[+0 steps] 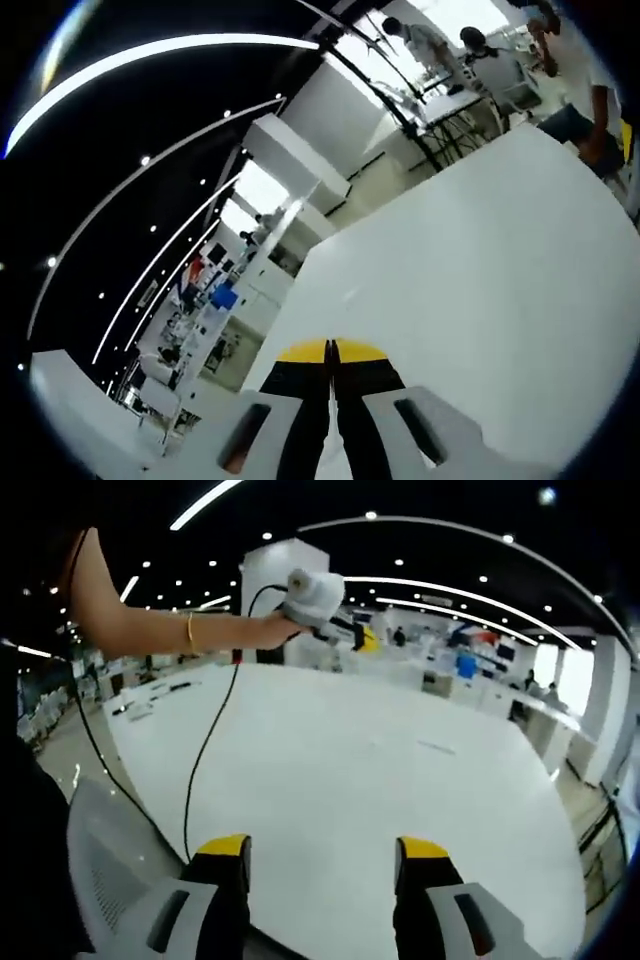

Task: Open the resealable bag by pulling the two sides of the seal apart until the entire bag opening is separated and visibly accessible.

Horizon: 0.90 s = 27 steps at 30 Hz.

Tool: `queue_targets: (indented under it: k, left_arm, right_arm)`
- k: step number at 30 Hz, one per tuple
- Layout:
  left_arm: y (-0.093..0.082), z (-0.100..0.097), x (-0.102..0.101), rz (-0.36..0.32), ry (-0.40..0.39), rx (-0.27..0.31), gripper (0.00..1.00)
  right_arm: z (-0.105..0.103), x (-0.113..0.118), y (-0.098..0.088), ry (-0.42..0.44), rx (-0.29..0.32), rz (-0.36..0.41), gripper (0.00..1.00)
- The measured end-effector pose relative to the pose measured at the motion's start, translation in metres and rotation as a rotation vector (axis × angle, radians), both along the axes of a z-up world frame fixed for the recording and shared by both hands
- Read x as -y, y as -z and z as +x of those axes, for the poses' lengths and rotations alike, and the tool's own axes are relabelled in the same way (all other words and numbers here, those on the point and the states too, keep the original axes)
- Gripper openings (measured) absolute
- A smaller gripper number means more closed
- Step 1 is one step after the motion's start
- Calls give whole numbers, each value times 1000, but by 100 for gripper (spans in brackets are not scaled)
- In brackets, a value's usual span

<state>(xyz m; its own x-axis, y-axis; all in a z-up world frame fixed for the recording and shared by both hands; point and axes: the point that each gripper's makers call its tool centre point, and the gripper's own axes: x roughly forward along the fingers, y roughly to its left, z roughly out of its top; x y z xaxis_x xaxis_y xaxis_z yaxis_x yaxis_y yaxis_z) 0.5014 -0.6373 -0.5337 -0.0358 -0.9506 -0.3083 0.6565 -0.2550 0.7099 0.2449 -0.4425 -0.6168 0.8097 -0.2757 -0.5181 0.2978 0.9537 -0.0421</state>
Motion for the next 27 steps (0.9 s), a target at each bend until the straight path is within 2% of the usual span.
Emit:
queue_targets:
  k: [4, 5, 7, 9, 11, 13, 14, 18, 23, 26, 27]
  left_arm:
    - [30, -8, -4, 54, 46, 19, 0]
    - [51, -16, -9, 96, 77, 20, 0]
    - [78, -22, -17, 147, 88, 24, 0]
    - [96, -22, -22, 179, 79, 32, 0]
    - [122, -28, -30, 222, 94, 3, 0]
    - [127, -29, -33, 235, 98, 1, 0]
    - [139, -33, -38, 263, 111, 5, 0]
    - [152, -36, -48, 287, 121, 3, 0]
    - [158, -30, -52, 297, 99, -8, 0]
    - [166, -28, -58, 328, 84, -6, 0]
    - [170, -26, -60, 346, 75, 10, 0]
  right_arm:
    - [1, 1, 3, 0, -9, 13, 55]
    - [2, 1, 3, 0, -9, 16, 55]
    - [2, 1, 5, -2, -14, 20, 55]
    - [2, 1, 6, -4, -19, 23, 55]
    - [2, 2, 8, -5, -27, 26, 55]
    - [2, 2, 9, -5, -30, 28, 55]
    - [1, 3, 10, -2, -33, 32, 55]
    - [0, 4, 15, 3, -43, 43, 55]
    - [3, 4, 17, -4, -48, 47, 55]
    - [6, 4, 17, -6, -45, 50, 55]
    - [6, 4, 18, -6, -47, 50, 55]
